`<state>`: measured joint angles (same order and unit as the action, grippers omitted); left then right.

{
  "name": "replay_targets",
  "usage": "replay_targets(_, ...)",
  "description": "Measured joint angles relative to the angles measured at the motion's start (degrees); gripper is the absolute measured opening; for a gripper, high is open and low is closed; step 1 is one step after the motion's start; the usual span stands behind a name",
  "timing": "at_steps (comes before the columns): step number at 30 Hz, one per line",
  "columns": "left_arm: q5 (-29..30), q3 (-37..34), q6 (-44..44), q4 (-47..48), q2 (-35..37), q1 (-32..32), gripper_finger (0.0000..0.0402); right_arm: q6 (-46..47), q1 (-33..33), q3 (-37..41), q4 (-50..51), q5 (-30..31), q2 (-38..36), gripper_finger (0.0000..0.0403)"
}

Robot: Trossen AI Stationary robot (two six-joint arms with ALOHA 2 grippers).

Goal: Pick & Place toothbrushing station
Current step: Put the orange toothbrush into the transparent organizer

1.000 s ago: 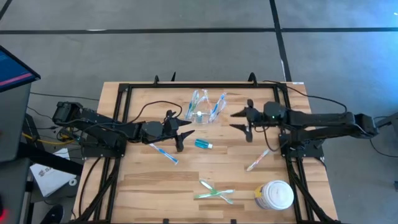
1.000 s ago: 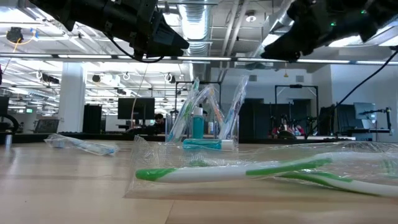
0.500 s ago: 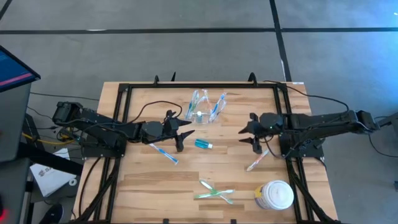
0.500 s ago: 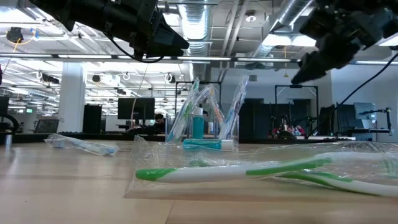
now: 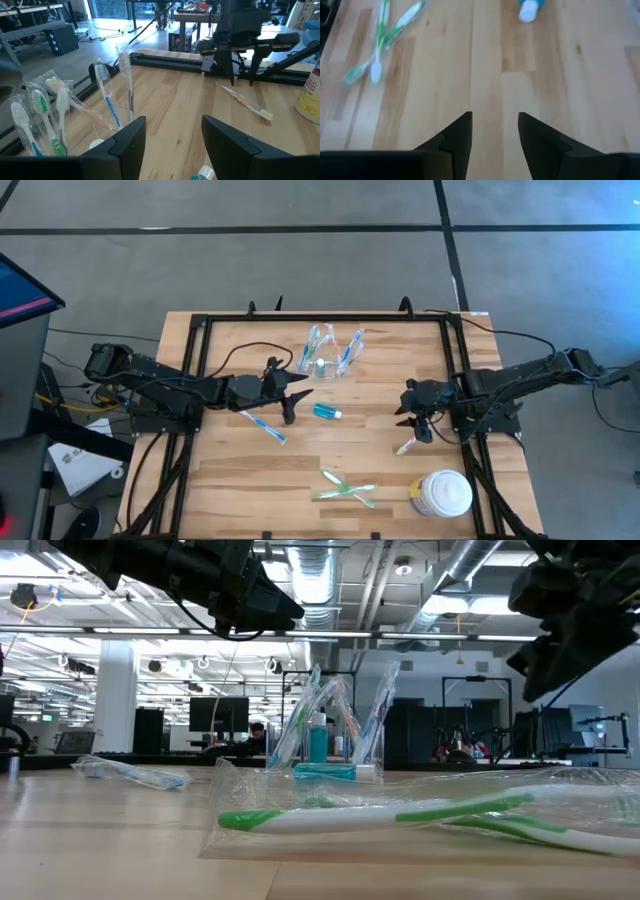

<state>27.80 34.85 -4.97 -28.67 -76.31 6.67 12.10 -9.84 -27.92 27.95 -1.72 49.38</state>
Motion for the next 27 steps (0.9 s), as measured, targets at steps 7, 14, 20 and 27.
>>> replay_targets(7, 0.0, 0.0, 0.0, 0.2, 0.0, 0.0, 0.0186, 0.6, -3.4, -0.1, 0.1, 0.0, 3.2, 0.0135)
replay_targets(14, 0.0, 0.0, 0.0, 0.2, 0.0, 0.0, 0.0186, 6.8, -5.1, -0.1, 7.9, -0.5, 7.1, 0.0127)
replay_targets(20, 0.0, 0.0, 0.0, 0.2, 0.0, 0.0, 0.0186, 10.4, -7.2, -0.1, 9.2, -1.9, 8.2, 0.0129)
replay_targets(27, 0.0, 0.0, 0.0, 0.3, -0.2, 0.0, 0.0186, 13.0, -10.5, -0.1, 9.4, -1.7, 8.8, 0.0123)
